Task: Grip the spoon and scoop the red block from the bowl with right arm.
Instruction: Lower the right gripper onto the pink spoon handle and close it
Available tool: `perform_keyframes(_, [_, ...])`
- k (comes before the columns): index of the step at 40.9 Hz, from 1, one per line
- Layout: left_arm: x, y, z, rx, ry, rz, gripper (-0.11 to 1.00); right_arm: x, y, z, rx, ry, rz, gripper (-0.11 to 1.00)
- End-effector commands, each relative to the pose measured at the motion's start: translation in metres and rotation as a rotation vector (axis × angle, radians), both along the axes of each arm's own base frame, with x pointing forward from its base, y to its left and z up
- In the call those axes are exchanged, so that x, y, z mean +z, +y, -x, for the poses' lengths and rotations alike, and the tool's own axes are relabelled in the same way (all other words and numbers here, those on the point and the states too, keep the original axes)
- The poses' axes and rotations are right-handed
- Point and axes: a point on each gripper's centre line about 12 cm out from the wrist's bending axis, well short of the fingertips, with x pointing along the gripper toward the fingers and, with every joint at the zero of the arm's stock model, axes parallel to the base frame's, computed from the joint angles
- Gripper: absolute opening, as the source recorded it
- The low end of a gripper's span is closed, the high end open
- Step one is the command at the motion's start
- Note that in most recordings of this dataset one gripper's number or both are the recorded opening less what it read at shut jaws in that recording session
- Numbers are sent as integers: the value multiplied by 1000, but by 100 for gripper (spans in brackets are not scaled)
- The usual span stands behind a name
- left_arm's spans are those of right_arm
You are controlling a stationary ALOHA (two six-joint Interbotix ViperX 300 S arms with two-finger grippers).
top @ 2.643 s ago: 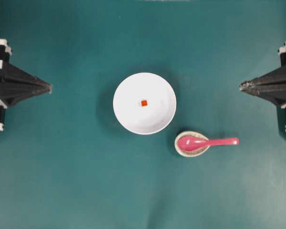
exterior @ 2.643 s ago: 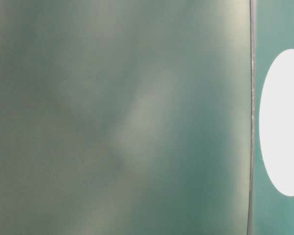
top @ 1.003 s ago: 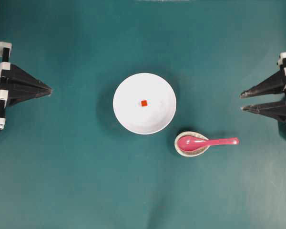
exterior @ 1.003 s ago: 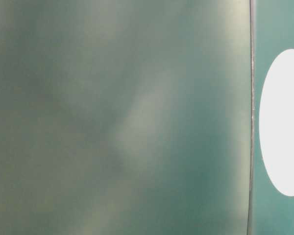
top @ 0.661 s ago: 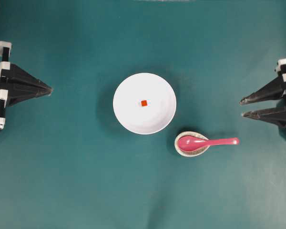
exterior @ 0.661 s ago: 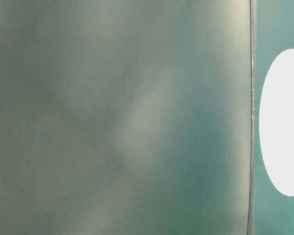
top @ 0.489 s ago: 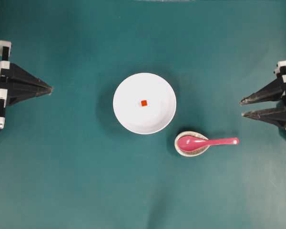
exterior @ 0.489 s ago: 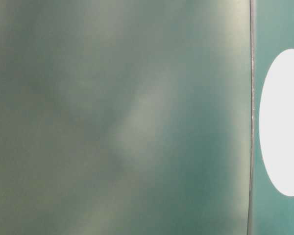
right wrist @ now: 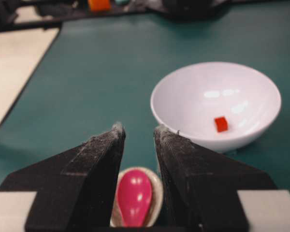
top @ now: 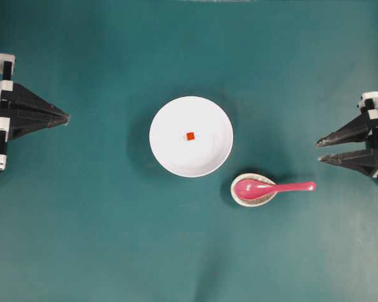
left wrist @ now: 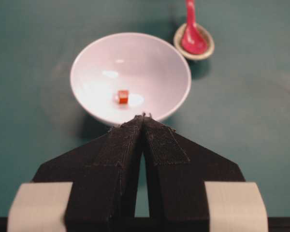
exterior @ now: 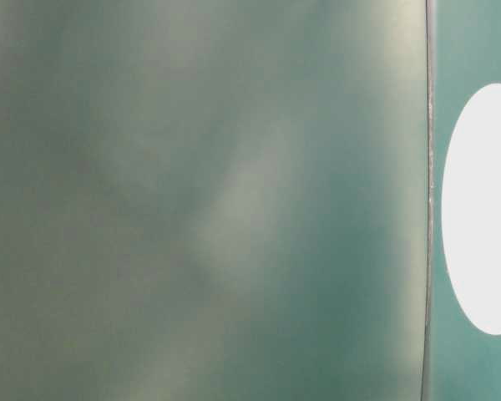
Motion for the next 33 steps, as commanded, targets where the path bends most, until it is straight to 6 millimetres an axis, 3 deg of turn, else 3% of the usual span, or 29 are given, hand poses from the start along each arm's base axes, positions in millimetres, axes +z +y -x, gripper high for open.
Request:
perform_keyframes(1, [11, 1, -3, 4, -26, -4, 0, -2, 1, -1, -2, -26, -11, 40])
perform_keyframes(33, [7, 1, -2, 1, 4, -13, 0, -66, 28, -11, 45, 110, -28, 40])
